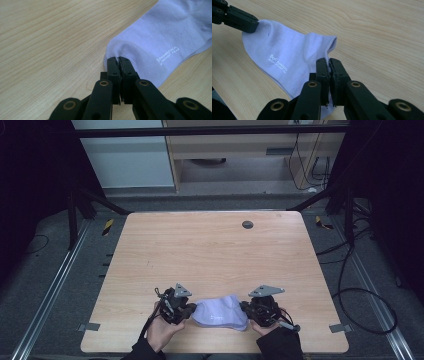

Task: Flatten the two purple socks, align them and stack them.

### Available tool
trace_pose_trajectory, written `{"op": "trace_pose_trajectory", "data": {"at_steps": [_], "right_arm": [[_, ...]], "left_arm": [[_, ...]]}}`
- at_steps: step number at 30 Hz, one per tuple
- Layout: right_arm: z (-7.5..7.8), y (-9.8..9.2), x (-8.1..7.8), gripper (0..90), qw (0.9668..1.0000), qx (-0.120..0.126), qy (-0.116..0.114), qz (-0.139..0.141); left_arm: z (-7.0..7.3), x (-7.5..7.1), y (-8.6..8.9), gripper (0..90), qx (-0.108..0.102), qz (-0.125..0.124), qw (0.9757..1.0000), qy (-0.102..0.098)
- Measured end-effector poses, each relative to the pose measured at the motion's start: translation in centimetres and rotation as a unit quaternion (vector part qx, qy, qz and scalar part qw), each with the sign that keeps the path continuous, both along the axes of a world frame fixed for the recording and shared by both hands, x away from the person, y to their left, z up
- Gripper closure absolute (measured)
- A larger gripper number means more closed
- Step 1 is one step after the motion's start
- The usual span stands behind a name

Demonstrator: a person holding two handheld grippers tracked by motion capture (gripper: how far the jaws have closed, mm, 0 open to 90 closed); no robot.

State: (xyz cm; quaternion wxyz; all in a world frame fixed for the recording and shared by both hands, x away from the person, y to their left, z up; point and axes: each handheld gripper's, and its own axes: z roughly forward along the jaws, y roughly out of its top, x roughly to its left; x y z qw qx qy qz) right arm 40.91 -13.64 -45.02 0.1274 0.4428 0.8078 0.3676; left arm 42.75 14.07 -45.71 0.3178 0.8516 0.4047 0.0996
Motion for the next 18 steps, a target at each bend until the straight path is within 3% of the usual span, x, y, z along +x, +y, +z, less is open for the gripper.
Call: {"op": "trace_pose_trajectory", "data": {"at_steps": [18], "right_arm": [[-1.0,-0.8,-0.3,86.4,0.9998,-0.003,0.022,-0.003]], "left_arm": [[-1.2,0.2,-0.5,87.3,0.007,-0.007,0.9999,0.011]]}}
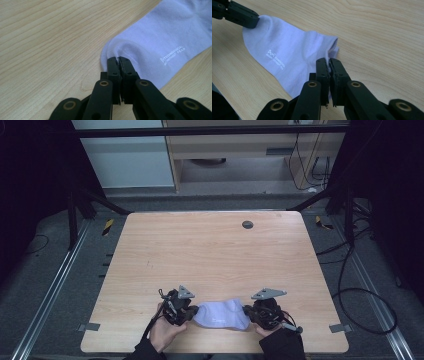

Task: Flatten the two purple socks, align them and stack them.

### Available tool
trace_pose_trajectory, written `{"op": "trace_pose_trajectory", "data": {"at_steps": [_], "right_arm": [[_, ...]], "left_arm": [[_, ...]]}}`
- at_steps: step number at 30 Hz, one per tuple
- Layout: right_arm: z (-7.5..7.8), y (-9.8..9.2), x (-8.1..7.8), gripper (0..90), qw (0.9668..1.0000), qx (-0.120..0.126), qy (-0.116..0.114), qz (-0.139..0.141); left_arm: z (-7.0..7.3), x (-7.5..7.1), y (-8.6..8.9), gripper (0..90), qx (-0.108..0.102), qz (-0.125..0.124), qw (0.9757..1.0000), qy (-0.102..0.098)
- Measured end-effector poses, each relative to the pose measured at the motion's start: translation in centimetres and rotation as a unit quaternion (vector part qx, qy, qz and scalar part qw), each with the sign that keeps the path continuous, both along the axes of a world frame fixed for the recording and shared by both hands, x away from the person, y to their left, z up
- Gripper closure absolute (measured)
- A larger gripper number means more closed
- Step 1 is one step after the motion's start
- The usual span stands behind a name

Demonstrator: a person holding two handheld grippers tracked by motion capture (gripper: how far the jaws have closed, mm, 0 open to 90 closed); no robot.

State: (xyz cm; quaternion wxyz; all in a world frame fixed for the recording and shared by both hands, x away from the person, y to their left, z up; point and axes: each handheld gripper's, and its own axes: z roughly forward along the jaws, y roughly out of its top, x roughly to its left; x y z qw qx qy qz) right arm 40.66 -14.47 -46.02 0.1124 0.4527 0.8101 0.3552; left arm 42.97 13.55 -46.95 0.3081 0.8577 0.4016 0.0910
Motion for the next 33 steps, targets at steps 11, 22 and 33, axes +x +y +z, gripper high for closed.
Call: {"op": "trace_pose_trajectory", "data": {"at_steps": [11,22,33], "right_arm": [[-1.7,0.1,0.5,80.2,0.9998,-0.02,0.006,0.0],[-1.2,-0.4,0.5,60.7,0.9987,0.004,-0.05,-0.009],[-0.9,-3.3,1.7,43.9,0.993,0.034,-0.095,-0.061]], "left_arm": [[-0.7,0.1,0.1,86.0,0.004,0.001,1.0,0.0],[0.6,0.1,1.3,65.6,-0.028,0.02,0.9986,-0.041],[1.4,1.2,5.3,46.8,-0.053,0.052,0.993,-0.092]]}}
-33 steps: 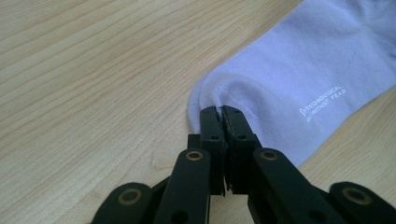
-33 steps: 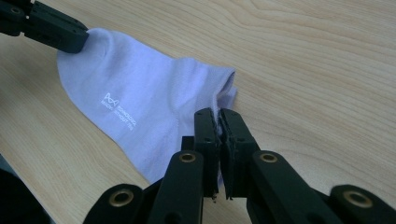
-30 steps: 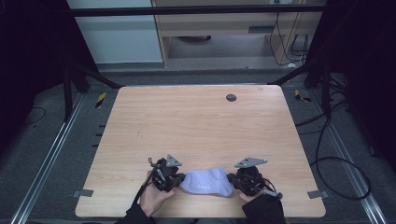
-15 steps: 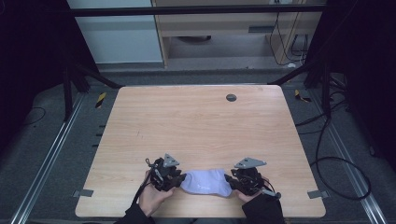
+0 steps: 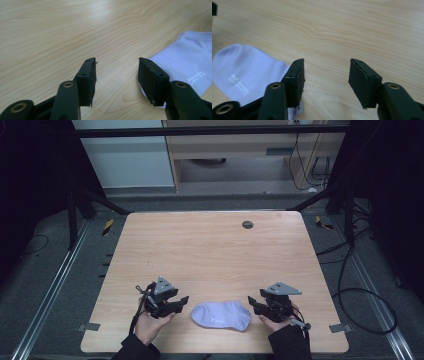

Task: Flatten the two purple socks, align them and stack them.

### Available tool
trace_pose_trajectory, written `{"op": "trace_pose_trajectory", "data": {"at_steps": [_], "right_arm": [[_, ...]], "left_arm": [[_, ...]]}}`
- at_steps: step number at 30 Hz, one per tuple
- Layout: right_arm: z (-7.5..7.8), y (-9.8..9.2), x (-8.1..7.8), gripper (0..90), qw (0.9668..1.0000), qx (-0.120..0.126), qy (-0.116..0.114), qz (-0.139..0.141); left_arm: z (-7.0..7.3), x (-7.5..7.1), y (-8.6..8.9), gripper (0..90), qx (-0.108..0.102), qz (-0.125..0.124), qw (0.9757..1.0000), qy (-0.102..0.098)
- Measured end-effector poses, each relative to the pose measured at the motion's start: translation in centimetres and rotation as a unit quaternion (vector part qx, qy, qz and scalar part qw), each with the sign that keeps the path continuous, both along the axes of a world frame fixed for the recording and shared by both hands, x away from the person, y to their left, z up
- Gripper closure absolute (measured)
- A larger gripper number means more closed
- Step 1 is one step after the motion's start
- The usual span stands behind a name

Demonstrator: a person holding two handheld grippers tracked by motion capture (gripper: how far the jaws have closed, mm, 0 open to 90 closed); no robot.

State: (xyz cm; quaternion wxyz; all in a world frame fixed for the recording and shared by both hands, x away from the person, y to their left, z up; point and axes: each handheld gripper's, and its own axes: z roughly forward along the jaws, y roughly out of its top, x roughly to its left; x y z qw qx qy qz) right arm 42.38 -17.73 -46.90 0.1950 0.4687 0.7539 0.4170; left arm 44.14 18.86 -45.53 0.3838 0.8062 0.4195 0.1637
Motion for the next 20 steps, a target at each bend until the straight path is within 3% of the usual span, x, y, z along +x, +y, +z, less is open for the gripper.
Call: {"op": "trace_pose_trajectory", "data": {"at_steps": [5,10,20], "right_arm": [[-0.2,-1.7,0.6,36.4,0.9997,0.003,-0.011,-0.022],[-0.5,-3.1,1.1,28.9,0.9992,0.001,-0.006,-0.039],[-1.0,-6.3,1.6,22.4,0.9972,0.0,-0.003,-0.074]], "left_arm": [[-0.2,0.4,1.5,39.5,-0.001,0.008,0.9999,-0.013],[-0.3,0.9,3.7,35.0,-0.003,0.023,0.9994,-0.027],[-1.6,1.8,7.1,32.2,0.009,0.057,0.998,-0.026]]}}
